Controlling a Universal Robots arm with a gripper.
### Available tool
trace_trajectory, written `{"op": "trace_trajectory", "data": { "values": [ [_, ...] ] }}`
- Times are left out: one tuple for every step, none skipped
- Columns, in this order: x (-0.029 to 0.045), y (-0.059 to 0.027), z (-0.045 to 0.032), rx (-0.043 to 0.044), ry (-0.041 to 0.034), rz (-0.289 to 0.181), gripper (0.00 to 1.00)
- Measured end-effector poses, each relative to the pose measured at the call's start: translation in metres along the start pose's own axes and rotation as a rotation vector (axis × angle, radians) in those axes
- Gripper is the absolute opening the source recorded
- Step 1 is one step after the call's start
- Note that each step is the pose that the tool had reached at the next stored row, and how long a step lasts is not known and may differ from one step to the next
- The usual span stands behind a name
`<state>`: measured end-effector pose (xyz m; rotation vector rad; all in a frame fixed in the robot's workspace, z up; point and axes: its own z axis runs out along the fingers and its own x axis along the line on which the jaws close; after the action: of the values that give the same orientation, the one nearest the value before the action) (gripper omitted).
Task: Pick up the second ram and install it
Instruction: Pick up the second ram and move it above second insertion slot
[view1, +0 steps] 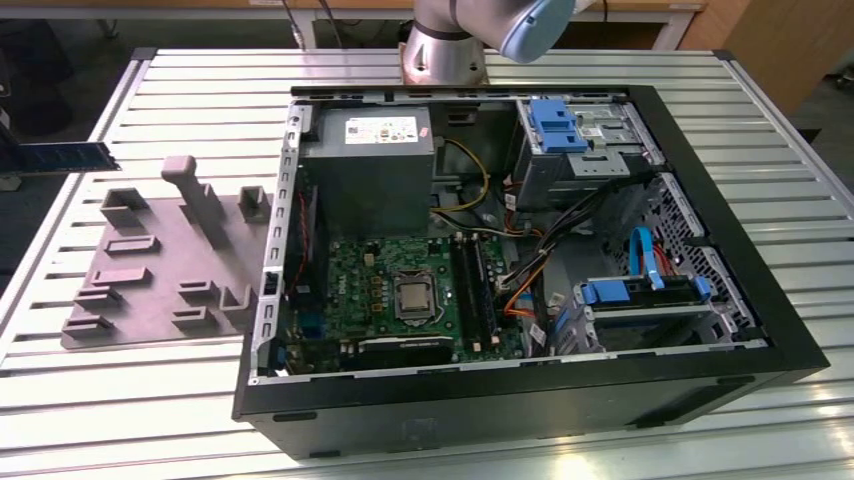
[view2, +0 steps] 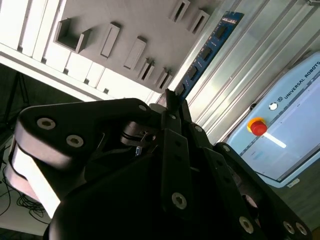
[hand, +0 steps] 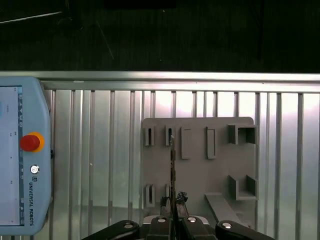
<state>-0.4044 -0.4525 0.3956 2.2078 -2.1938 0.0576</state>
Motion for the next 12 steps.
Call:
{"op": "trace_trajectory", "data": {
  "values": [
    [0.0,0.0,-0.0001,-0.0001,0.0,0.0,0.14],
    [0.0,0.0,-0.0002,-0.0001,0.0001,0.0,0.14],
    [0.0,0.0,-0.0003,-0.0002,0.0002,0.0,0.14],
    [0.0,0.0,-0.0003,-0.0002,0.0001,0.0,0.14],
    [0.0,0.0,-0.0003,-0.0002,0.0001,0.0,0.14],
    [0.0,0.0,-0.0004,-0.0001,0.0001,0.0,0.14],
    [0.0,0.0,-0.0005,-0.0002,0.0002,0.0,0.14],
    [0.0,0.0,-0.0005,-0.0002,0.0001,0.0,0.14],
    [0.0,-0.0002,-0.0006,-0.0003,0.0002,0.0,0.14],
    [-0.0001,-0.0008,-0.0007,-0.0005,0.0003,0.0,0.14],
    [0.0,-0.0016,-0.0006,-0.0004,0.0003,0.0,0.14],
    [0.0,-0.0027,-0.0005,-0.0003,0.0002,0.0,0.14]
  ]
}}
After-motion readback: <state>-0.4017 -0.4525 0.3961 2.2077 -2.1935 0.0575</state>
